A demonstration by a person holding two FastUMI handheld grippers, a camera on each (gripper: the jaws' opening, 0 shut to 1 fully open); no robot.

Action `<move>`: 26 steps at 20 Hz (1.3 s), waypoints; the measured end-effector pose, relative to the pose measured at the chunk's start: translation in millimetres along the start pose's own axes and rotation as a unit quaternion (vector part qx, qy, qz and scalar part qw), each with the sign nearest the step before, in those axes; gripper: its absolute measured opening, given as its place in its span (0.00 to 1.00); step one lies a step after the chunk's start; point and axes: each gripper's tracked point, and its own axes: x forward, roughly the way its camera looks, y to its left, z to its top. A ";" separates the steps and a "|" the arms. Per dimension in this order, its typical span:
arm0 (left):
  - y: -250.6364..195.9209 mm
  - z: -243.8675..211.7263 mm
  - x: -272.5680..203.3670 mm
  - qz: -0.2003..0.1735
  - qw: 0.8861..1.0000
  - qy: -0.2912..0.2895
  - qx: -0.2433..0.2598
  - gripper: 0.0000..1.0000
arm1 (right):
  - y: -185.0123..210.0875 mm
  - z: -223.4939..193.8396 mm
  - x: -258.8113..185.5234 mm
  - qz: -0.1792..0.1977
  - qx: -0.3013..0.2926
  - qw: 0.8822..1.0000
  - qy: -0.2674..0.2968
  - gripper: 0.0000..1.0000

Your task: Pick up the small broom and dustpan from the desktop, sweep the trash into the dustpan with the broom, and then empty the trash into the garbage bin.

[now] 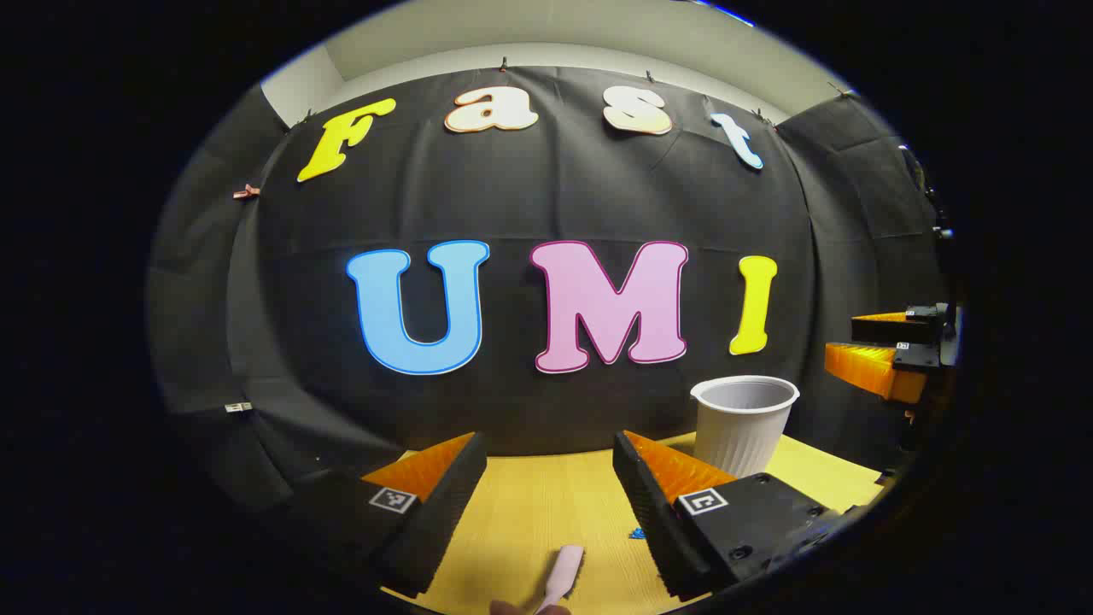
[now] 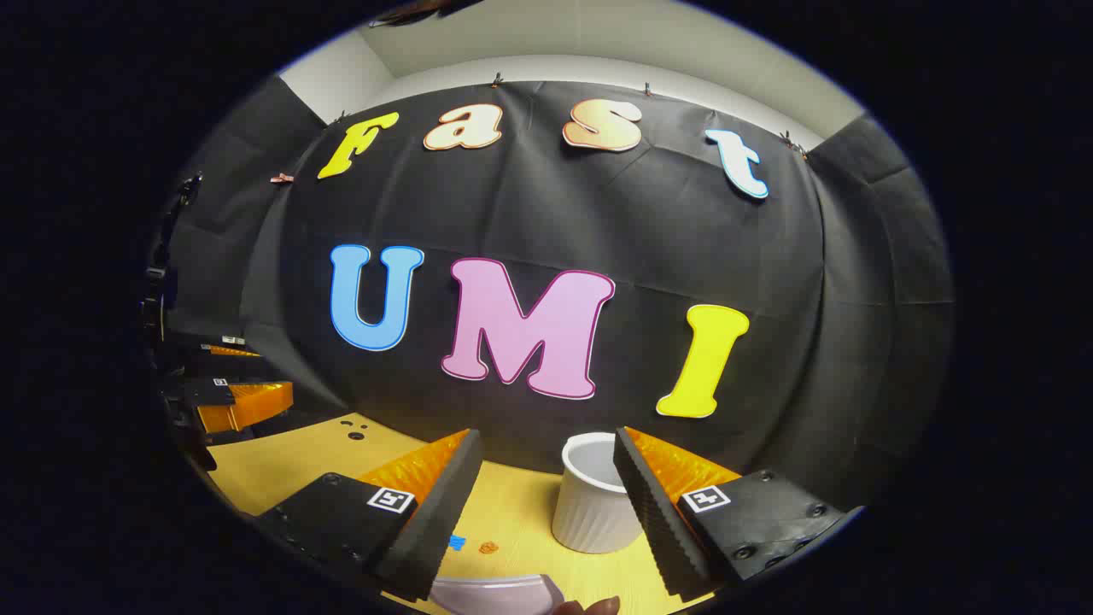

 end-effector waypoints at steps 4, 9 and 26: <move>0.4 -0.9 0.9 0.001 1.000 0.001 0.005 0.95 | 0.7 -5.4 0.9 0.009 0.000 1.000 0.009 0.97; 1.6 -5.5 0.3 -0.002 1.000 0.005 0.016 0.95 | 2.3 -6.9 -0.2 0.010 0.002 1.000 0.013 0.97; -11.3 -40.6 -1.2 -0.032 0.998 0.047 0.016 0.95 | 10.4 -202.2 -103.7 0.129 -0.027 0.926 0.353 0.98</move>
